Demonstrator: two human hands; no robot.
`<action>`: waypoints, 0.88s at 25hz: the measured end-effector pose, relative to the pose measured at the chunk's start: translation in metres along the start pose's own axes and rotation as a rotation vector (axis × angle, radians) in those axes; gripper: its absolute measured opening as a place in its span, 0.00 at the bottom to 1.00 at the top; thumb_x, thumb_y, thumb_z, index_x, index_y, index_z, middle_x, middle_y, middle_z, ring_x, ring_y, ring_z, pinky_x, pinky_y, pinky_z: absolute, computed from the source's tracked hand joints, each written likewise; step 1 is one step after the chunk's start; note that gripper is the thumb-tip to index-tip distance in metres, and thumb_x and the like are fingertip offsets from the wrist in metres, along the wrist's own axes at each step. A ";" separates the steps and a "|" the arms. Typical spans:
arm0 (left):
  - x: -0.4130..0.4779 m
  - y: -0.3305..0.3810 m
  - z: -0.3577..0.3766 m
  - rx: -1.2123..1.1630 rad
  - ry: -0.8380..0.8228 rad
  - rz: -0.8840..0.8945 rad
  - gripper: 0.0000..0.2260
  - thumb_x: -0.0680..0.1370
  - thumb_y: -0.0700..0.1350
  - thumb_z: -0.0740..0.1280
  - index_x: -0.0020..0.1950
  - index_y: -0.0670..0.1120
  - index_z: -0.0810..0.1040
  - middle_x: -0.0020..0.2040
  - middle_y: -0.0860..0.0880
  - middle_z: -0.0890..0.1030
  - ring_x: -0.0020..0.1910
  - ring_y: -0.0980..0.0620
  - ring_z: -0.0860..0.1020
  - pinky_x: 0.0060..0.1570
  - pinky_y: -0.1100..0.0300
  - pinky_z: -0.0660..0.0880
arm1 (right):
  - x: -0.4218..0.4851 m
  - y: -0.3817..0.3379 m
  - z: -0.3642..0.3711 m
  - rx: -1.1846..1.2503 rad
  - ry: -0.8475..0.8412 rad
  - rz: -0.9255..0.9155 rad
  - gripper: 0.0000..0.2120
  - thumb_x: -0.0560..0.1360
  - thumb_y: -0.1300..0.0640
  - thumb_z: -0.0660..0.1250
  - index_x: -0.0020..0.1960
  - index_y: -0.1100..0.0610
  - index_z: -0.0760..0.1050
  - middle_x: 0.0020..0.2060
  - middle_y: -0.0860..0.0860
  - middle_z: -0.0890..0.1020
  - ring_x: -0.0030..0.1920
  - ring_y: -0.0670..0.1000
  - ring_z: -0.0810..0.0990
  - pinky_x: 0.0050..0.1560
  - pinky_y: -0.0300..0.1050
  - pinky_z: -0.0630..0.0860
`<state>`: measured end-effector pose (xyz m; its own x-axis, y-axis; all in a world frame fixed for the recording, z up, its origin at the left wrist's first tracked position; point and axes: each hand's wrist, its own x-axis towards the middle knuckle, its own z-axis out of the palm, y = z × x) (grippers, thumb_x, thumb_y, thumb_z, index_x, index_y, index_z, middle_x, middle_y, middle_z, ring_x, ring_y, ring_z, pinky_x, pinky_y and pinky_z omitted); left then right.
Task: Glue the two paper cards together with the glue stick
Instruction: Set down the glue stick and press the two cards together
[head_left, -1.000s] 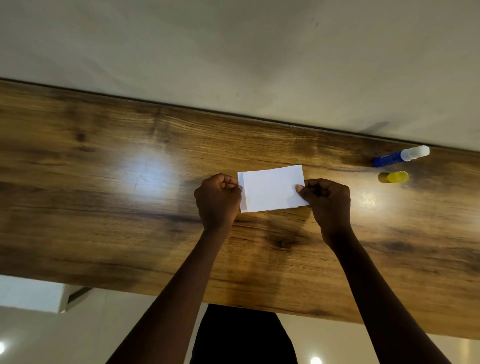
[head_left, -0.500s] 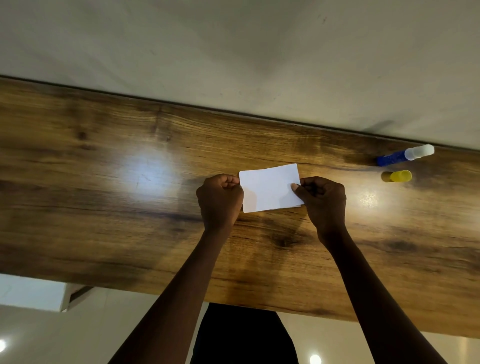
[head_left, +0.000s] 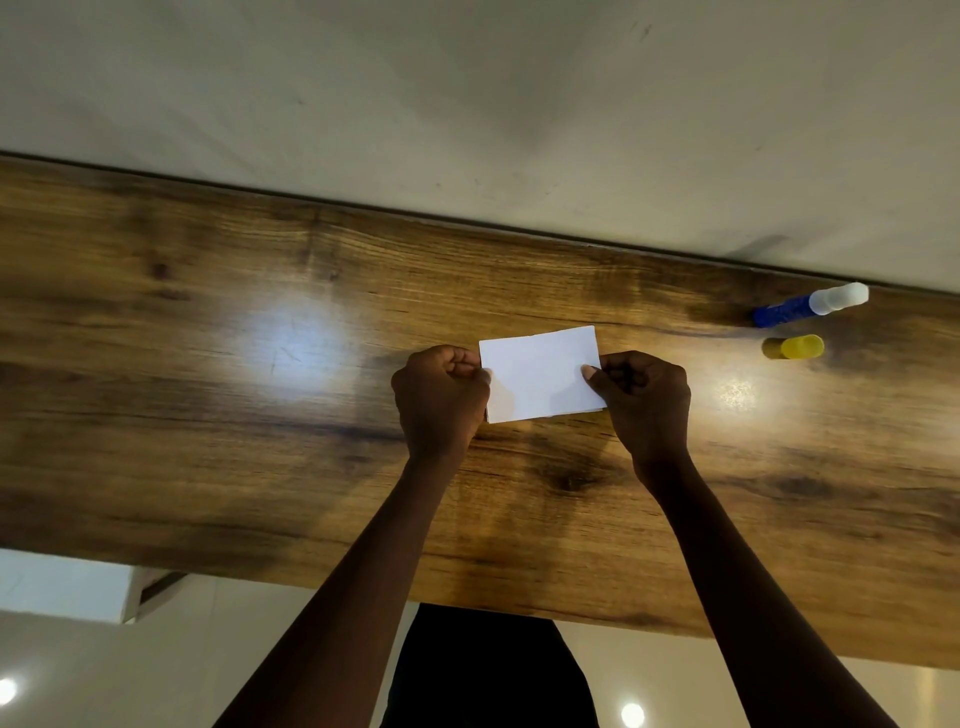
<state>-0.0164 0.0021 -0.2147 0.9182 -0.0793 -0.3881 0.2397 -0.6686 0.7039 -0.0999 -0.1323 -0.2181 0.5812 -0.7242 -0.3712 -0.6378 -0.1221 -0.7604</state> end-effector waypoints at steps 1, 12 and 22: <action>0.000 -0.001 0.000 0.007 0.003 0.010 0.08 0.69 0.38 0.72 0.47 0.39 0.81 0.45 0.43 0.84 0.39 0.57 0.77 0.35 0.76 0.66 | 0.000 0.000 0.000 -0.004 0.001 -0.004 0.07 0.69 0.63 0.69 0.46 0.65 0.79 0.40 0.52 0.80 0.38 0.50 0.78 0.37 0.36 0.72; -0.001 -0.001 0.002 0.022 0.028 0.032 0.07 0.68 0.38 0.72 0.45 0.39 0.82 0.43 0.42 0.84 0.42 0.49 0.82 0.43 0.62 0.75 | 0.000 0.002 0.003 -0.069 0.059 -0.035 0.07 0.69 0.61 0.71 0.44 0.65 0.79 0.41 0.58 0.84 0.37 0.49 0.78 0.36 0.35 0.72; -0.002 -0.002 0.002 0.025 0.027 0.065 0.06 0.68 0.37 0.72 0.45 0.39 0.82 0.42 0.42 0.84 0.39 0.54 0.79 0.41 0.67 0.71 | 0.001 -0.001 0.006 -0.162 0.131 -0.029 0.08 0.67 0.61 0.72 0.38 0.66 0.79 0.36 0.59 0.83 0.31 0.46 0.73 0.28 0.24 0.64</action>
<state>-0.0192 0.0016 -0.2168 0.9399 -0.1028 -0.3257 0.1722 -0.6808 0.7119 -0.0956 -0.1285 -0.2205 0.5366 -0.7997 -0.2694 -0.7007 -0.2443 -0.6703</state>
